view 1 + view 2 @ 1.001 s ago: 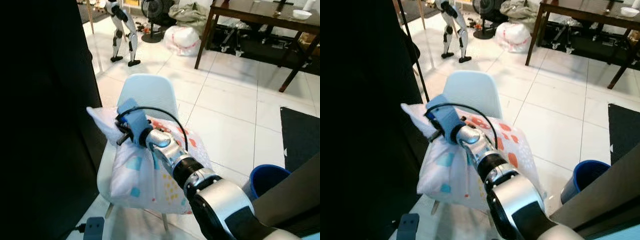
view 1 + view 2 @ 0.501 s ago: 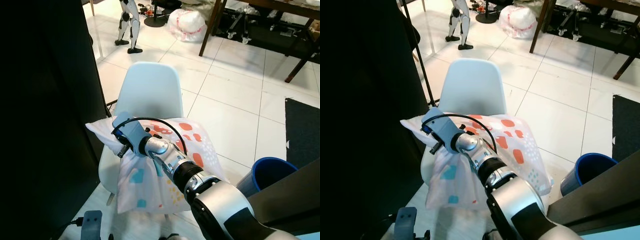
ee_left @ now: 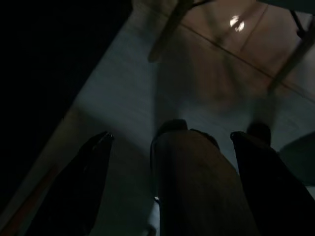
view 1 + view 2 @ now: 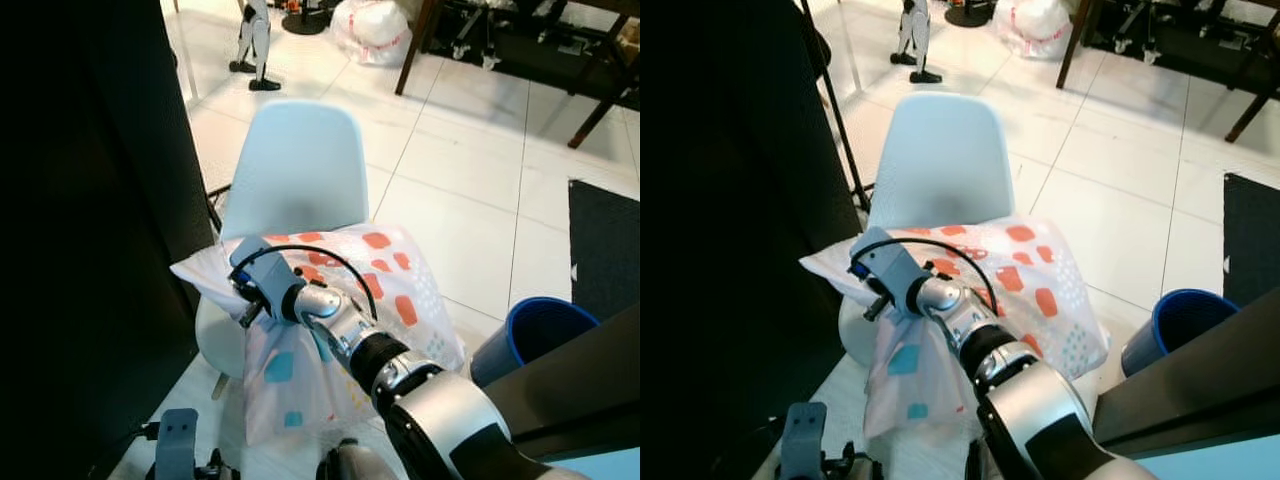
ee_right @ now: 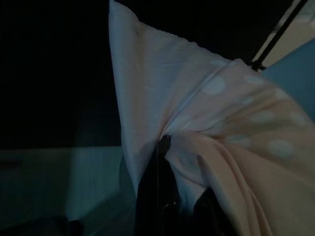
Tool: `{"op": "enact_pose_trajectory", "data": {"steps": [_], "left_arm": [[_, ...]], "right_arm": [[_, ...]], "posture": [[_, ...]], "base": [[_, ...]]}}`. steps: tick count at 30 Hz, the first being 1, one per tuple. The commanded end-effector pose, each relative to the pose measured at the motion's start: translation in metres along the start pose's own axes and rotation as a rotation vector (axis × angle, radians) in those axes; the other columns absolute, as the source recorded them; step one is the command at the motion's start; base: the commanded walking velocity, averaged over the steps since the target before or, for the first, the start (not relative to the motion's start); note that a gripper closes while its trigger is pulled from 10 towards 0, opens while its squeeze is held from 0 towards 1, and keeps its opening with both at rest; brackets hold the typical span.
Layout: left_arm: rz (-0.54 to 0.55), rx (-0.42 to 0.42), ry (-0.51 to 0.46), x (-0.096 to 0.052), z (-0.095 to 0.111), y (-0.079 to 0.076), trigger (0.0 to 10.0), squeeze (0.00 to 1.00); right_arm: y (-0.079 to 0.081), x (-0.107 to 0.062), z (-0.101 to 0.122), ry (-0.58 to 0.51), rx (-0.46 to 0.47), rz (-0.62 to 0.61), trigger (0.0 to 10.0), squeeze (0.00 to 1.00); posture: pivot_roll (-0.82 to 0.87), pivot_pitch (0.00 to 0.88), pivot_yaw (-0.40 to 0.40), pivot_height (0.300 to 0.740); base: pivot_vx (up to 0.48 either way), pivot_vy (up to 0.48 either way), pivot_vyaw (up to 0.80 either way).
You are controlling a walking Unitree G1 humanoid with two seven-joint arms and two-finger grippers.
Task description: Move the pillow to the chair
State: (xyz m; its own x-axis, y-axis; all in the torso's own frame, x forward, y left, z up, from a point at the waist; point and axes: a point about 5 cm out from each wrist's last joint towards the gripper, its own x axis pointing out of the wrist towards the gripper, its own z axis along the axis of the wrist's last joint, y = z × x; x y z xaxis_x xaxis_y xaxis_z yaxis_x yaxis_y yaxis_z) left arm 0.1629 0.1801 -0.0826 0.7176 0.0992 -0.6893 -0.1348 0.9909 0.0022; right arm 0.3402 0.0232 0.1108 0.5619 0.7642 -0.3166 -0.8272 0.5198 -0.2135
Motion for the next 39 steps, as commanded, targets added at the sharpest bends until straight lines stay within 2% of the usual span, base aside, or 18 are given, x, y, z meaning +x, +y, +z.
{"op": "enact_pose_trajectory", "data": {"steps": [1, 6, 8, 15, 20, 23, 24, 26, 27, 33, 35, 36, 39], "left_arm": [[-0.013, -0.042, 0.400, -0.045, -0.094, -0.007, 10.0, 0.00], [0.004, -0.090, 0.345, -0.037, -0.083, -0.006, 10.0, 0.00], [0.028, -0.139, 0.296, -0.031, -0.073, -0.002, 10.0, 0.00], [0.068, -0.177, 0.200, -0.022, -0.053, 0.012, 10.0, 0.00], [0.082, -0.187, 0.200, -0.023, -0.054, 0.015, 10.0, 0.00], [0.083, -0.183, 0.226, -0.026, -0.060, 0.014, 10.0, 0.00], [0.082, -0.180, 0.237, -0.027, -0.063, 0.013, 10.0, 0.00], [0.082, -0.178, 0.249, -0.029, -0.066, 0.012, 10.0, 0.00], [0.076, -0.166, 0.279, -0.033, -0.073, 0.009, 10.0, 0.00], [0.058, -0.133, 0.315, -0.037, -0.081, 0.003, 10.0, 0.00], [0.056, -0.124, 0.329, -0.039, -0.083, 0.002, 10.0, 0.00], [0.056, -0.124, 0.329, -0.039, -0.083, 0.002, 10.0, 0.00], [0.062, -0.120, 0.336, -0.039, -0.084, 0.004, 10.0, 0.00]], "right_arm": [[0.083, 0.020, -0.011, -0.006, 0.161, 0.172, 10.0, 0.00], [0.087, 0.021, -0.011, -0.010, 0.159, 0.186, 10.0, 0.00], [0.090, 0.021, -0.011, -0.013, 0.167, 0.194, 10.0, 0.00], [0.090, 0.022, -0.009, -0.029, 0.191, 0.198, 10.0, 0.00], [0.090, 0.023, -0.003, -0.037, 0.177, 0.197, 10.0, 0.00], [0.090, 0.027, 0.011, -0.082, 0.194, 0.196, 10.0, 0.00], [0.090, 0.028, 0.018, -0.105, 0.213, 0.199, 10.0, 0.06], [0.090, 0.030, 0.025, -0.125, 0.229, 0.209, 10.0, 0.06], [0.092, 0.033, 0.044, -0.181, 0.272, 0.254, 10.0, 1.00], [0.100, 0.035, 0.066, -0.249, 0.319, 0.346, 10.0, 1.00], [0.108, 0.034, 0.073, -0.286, 0.339, 0.445, 10.0, 1.00], [0.108, 0.034, 0.073, -0.286, 0.339, 0.445, 10.0, 1.00], [0.112, 0.030, 0.080, -0.354, 0.392, 0.578, 10.0, 1.00]], "posture": [[0.05, 0.294, -0.144, 0.617], [0.06, 0.288, -0.149, 0.602], [0.07, 0.281, -0.149, 0.592], [0.08, 0.269, -0.144, 0.587], [0.08, 0.267, -0.143, 0.587], [0.09, 0.264, -0.144, 0.587], [0.09, 0.264, -0.145, 0.587], [0.09, 0.261, -0.145, 0.587], [0.09, 0.256, -0.147, 0.587], [0.09, 0.249, -0.147, 0.587], [0.09, 0.245, -0.147, 0.587], [0.09, 0.245, -0.147, 0.587], [0.08, 0.242, -0.147, 0.587]], "base": [[0.000, 0.000, 0.00], [0.000, 0.000, 0.00], [0.000, 0.000, 0.00], [0.000, 0.000, 0.00], [0.000, 0.000, 0.00], [0.000, 0.000, 0.00], [0.000, 0.000, 0.00], [0.000, 0.000, 0.00], [0.000, 0.000, 0.00], [0.000, 0.000, 0.00], [0.000, 0.000, 0.00], [0.000, 0.000, 0.00], [0.000, 0.000, 0.00]]}}
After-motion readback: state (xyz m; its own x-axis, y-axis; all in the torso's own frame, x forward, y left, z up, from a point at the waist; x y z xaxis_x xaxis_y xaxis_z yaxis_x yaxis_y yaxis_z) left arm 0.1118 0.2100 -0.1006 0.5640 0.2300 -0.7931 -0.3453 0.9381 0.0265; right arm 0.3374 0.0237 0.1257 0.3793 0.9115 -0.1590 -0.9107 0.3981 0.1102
